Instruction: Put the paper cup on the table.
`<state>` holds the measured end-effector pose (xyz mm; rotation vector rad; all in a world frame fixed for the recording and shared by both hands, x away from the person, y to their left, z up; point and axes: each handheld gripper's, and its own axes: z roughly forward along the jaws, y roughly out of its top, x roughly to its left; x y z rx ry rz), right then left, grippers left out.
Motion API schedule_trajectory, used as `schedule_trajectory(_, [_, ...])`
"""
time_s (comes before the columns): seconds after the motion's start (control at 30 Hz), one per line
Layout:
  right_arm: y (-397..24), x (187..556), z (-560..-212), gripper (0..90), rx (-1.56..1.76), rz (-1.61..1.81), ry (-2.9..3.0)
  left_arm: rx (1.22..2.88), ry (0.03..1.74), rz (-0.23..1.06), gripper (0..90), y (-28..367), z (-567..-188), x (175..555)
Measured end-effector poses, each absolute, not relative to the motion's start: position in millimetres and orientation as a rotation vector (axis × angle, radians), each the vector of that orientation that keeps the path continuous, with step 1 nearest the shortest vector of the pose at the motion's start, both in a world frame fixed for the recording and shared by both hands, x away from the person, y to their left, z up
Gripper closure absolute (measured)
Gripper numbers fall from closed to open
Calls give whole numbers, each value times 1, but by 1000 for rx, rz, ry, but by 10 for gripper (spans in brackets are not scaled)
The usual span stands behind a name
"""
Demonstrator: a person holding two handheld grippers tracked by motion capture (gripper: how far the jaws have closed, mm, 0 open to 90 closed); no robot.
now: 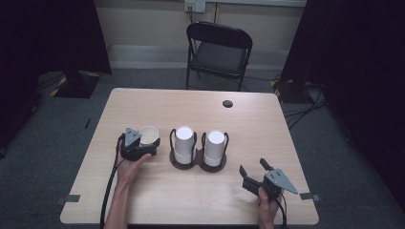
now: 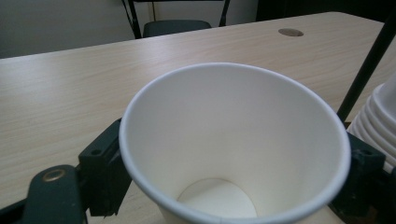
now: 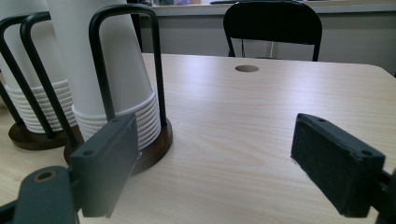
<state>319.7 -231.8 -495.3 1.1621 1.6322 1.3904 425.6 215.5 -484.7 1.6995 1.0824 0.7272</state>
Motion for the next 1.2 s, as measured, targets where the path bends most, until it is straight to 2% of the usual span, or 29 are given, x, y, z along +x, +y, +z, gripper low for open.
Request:
schedule_trajectory(0.43, [-232, 320, -495, 149, 1167, 1384, 1636, 1750, 1112, 724, 156, 217, -487, 413])
schedule_trajectory(0.77, [-232, 320, -495, 150, 1174, 1391, 1629, 1713, 1170, 743, 155, 219, -482, 396])
schedule_trajectory(0.97, [-232, 319, -495, 150, 1173, 1396, 1621, 1654, 1159, 726, 154, 221, -480, 381])
schedule_trajectory(1.2, [-233, 319, -495, 152, 1170, 1398, 1616, 1657, 1139, 737, 155, 220, -472, 361])
